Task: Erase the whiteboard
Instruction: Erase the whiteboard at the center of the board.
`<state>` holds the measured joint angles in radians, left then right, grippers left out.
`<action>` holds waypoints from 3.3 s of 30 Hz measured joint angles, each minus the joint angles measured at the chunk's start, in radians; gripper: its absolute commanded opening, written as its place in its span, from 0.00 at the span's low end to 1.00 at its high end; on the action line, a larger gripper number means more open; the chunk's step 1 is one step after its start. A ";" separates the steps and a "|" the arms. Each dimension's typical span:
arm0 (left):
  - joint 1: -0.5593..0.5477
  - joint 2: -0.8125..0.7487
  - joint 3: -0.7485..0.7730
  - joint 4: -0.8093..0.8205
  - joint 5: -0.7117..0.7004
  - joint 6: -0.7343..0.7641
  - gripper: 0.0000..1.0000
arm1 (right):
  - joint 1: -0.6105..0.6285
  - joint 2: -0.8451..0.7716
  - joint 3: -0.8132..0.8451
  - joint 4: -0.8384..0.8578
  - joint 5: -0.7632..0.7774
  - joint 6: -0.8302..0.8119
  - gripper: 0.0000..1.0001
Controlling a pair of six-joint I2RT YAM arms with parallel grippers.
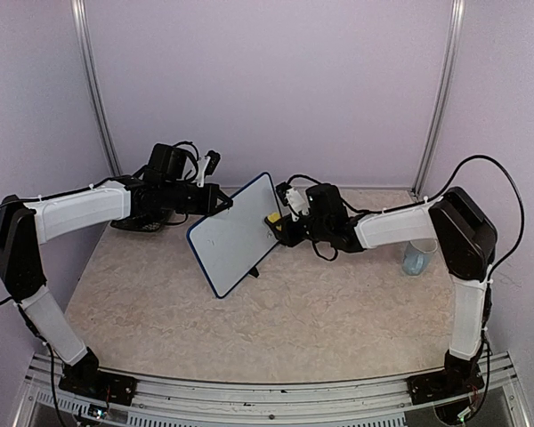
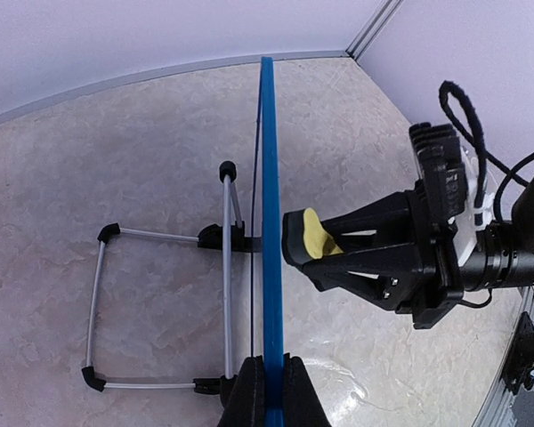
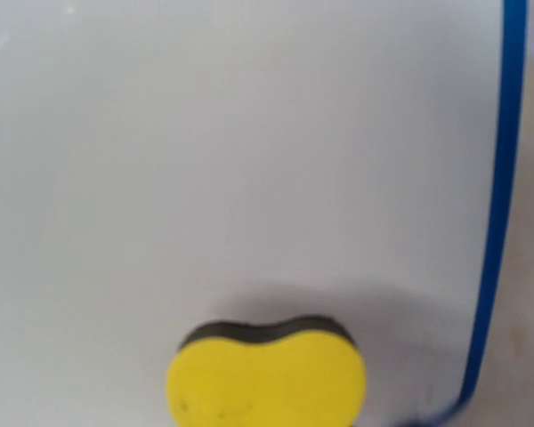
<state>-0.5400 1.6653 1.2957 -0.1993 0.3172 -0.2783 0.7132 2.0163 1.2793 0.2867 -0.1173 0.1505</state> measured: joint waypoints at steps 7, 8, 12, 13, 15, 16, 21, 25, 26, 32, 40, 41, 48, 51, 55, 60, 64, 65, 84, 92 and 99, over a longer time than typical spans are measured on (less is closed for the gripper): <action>0.000 0.000 0.000 0.000 0.000 0.000 0.00 | 0.007 0.029 0.039 0.008 -0.002 -0.001 0.00; 0.000 0.000 0.000 0.000 0.000 0.000 0.00 | 0.008 0.045 0.039 0.009 -0.002 0.000 0.00; 0.002 0.000 0.000 -0.003 -0.014 -0.003 0.00 | 0.010 0.118 0.023 0.010 0.006 0.004 0.00; 0.003 0.000 0.000 -0.003 -0.015 -0.003 0.00 | 0.010 0.130 0.016 0.010 0.009 0.005 0.00; 0.003 0.000 0.000 -0.002 -0.015 -0.003 0.00 | 0.009 0.145 0.005 0.007 0.017 0.005 0.00; 0.003 0.000 0.000 -0.002 -0.015 -0.003 0.00 | 0.010 0.149 0.002 0.006 0.019 0.005 0.00; 0.003 0.000 0.000 -0.002 -0.015 -0.003 0.00 | 0.010 0.152 0.002 0.005 0.024 0.002 0.00; 0.003 0.000 0.000 -0.002 -0.014 -0.003 0.00 | 0.010 0.145 -0.002 0.005 0.024 0.000 0.00; 0.002 0.000 0.000 -0.002 -0.014 -0.003 0.00 | 0.010 0.141 -0.004 0.002 0.024 0.000 0.00; 0.002 0.000 0.000 -0.001 0.000 -0.002 0.00 | 0.011 0.090 0.012 -0.029 0.033 -0.024 0.00; 0.002 0.000 0.000 -0.002 -0.012 -0.003 0.00 | 0.005 0.090 0.098 -0.058 0.042 -0.045 0.00; 0.002 0.000 0.000 -0.003 -0.014 -0.005 0.00 | 0.005 0.094 0.098 -0.055 0.040 -0.044 0.00; 0.010 0.000 0.000 -0.010 -0.030 -0.005 0.00 | -0.007 0.142 0.092 -0.016 0.033 -0.034 0.00; 0.010 0.000 0.000 -0.009 -0.030 -0.005 0.00 | -0.016 0.159 0.079 -0.008 0.032 -0.028 0.00; 0.010 0.000 0.000 -0.008 -0.029 -0.006 0.00 | -0.022 0.172 0.066 -0.008 0.032 -0.026 0.00; 0.009 0.000 0.000 -0.006 -0.021 -0.006 0.00 | -0.023 0.174 0.047 -0.008 0.035 -0.026 0.00; 0.009 0.000 0.000 -0.005 -0.016 -0.007 0.00 | -0.023 0.177 0.034 0.000 0.034 -0.026 0.00; 0.009 0.000 0.000 -0.005 -0.016 -0.007 0.00 | -0.023 0.177 0.032 0.005 0.034 -0.026 0.00; 0.005 0.000 0.000 -0.002 -0.005 -0.005 0.00 | -0.047 0.108 0.129 -0.084 0.056 -0.041 0.00; 0.005 0.000 0.000 -0.004 -0.020 -0.010 0.00 | -0.053 0.171 0.121 -0.080 0.044 -0.026 0.00; 0.005 0.000 0.000 -0.003 -0.021 -0.010 0.00 | -0.062 0.189 0.095 -0.043 0.031 -0.018 0.00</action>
<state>-0.5354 1.6653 1.2957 -0.2028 0.2958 -0.2886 0.6510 2.2055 1.3743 0.2432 -0.0868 0.1329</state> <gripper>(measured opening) 0.043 0.229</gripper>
